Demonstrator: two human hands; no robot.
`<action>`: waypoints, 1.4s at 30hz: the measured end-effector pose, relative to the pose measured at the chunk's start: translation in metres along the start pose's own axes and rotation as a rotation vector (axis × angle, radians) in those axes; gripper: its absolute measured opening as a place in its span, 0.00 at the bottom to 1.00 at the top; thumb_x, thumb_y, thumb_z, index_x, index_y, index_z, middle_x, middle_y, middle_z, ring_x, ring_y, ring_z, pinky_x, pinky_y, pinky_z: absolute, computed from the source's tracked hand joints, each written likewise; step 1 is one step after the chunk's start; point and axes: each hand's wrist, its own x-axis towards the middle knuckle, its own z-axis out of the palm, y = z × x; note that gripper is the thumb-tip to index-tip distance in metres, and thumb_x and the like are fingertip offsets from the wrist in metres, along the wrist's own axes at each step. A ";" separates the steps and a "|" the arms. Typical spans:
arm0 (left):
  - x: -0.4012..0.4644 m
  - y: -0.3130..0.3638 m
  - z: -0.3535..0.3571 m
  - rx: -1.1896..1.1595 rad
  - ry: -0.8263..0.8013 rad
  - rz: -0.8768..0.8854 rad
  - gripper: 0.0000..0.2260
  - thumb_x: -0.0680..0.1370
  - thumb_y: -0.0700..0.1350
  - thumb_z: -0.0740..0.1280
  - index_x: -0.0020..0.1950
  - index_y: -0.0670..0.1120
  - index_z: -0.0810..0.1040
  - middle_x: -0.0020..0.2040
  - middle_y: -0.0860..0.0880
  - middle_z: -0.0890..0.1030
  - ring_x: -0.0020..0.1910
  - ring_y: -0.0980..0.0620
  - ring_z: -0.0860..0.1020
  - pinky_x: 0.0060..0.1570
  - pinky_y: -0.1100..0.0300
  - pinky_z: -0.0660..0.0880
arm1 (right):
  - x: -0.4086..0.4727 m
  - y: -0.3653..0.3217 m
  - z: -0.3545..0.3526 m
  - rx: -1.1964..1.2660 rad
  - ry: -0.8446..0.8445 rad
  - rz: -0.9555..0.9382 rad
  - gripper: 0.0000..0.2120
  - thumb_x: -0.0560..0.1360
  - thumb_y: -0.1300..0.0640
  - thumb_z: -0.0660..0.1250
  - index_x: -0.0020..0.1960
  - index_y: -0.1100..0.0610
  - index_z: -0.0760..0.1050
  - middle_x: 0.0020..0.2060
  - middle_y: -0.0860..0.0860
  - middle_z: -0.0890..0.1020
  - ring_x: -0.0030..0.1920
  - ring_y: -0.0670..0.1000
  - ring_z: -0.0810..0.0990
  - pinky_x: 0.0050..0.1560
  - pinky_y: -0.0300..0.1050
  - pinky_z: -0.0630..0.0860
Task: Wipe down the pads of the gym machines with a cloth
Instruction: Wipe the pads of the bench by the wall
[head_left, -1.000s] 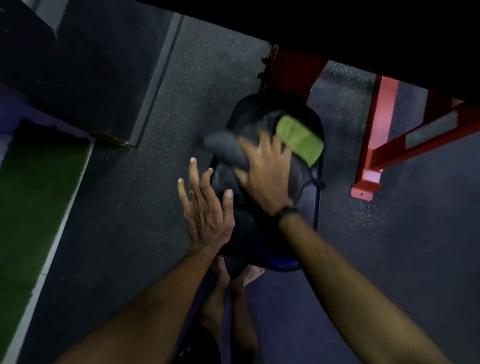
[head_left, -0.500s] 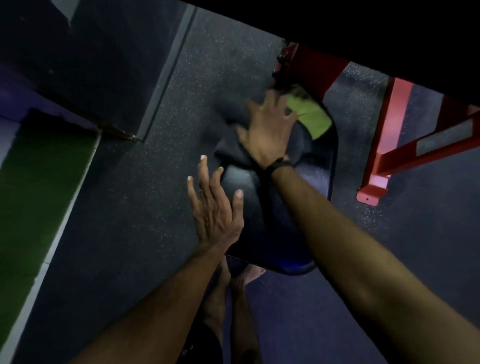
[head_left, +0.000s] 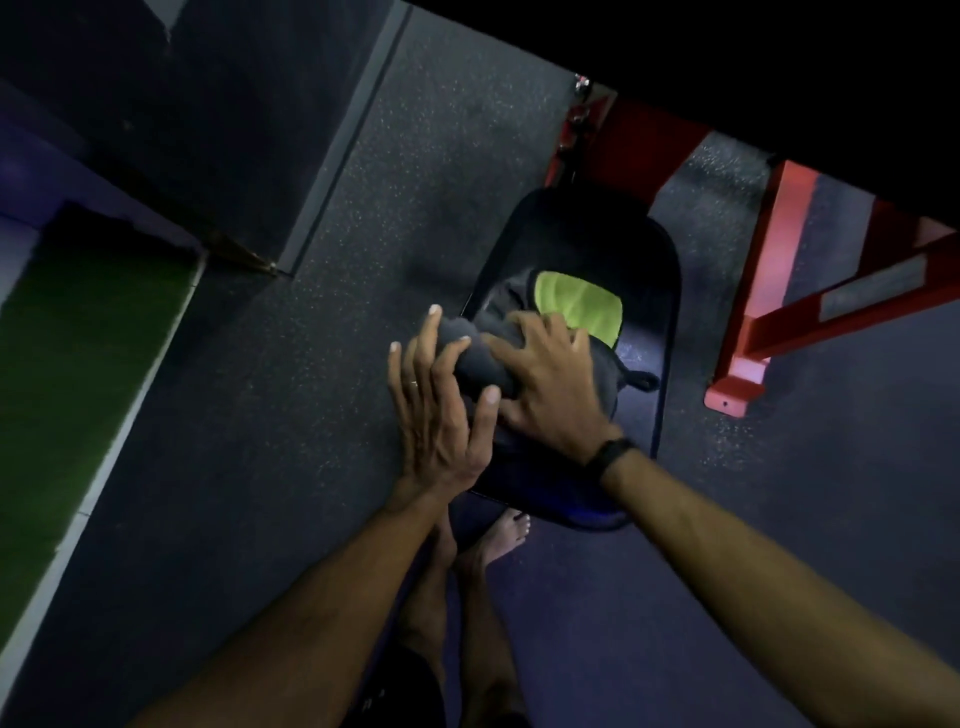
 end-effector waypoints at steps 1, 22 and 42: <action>-0.001 -0.001 -0.004 -0.013 0.000 0.008 0.20 0.80 0.53 0.58 0.69 0.44 0.66 0.78 0.38 0.63 0.76 0.41 0.64 0.75 0.35 0.52 | 0.011 0.022 -0.002 -0.050 0.005 -0.003 0.26 0.71 0.39 0.62 0.65 0.49 0.76 0.59 0.58 0.76 0.55 0.61 0.73 0.49 0.57 0.69; 0.029 -0.002 -0.014 -0.047 -0.006 -0.020 0.21 0.81 0.53 0.55 0.67 0.42 0.72 0.76 0.43 0.67 0.72 0.50 0.70 0.75 0.39 0.48 | 0.044 0.108 -0.026 -0.132 0.322 0.632 0.28 0.74 0.37 0.61 0.67 0.53 0.74 0.62 0.63 0.73 0.63 0.67 0.71 0.56 0.64 0.71; 0.005 -0.049 -0.054 -0.026 0.136 -0.177 0.18 0.83 0.51 0.55 0.65 0.42 0.74 0.73 0.44 0.73 0.69 0.60 0.69 0.73 0.41 0.54 | -0.041 -0.104 0.052 -0.193 0.220 -0.091 0.21 0.78 0.50 0.62 0.72 0.47 0.72 0.71 0.56 0.74 0.64 0.62 0.73 0.58 0.62 0.69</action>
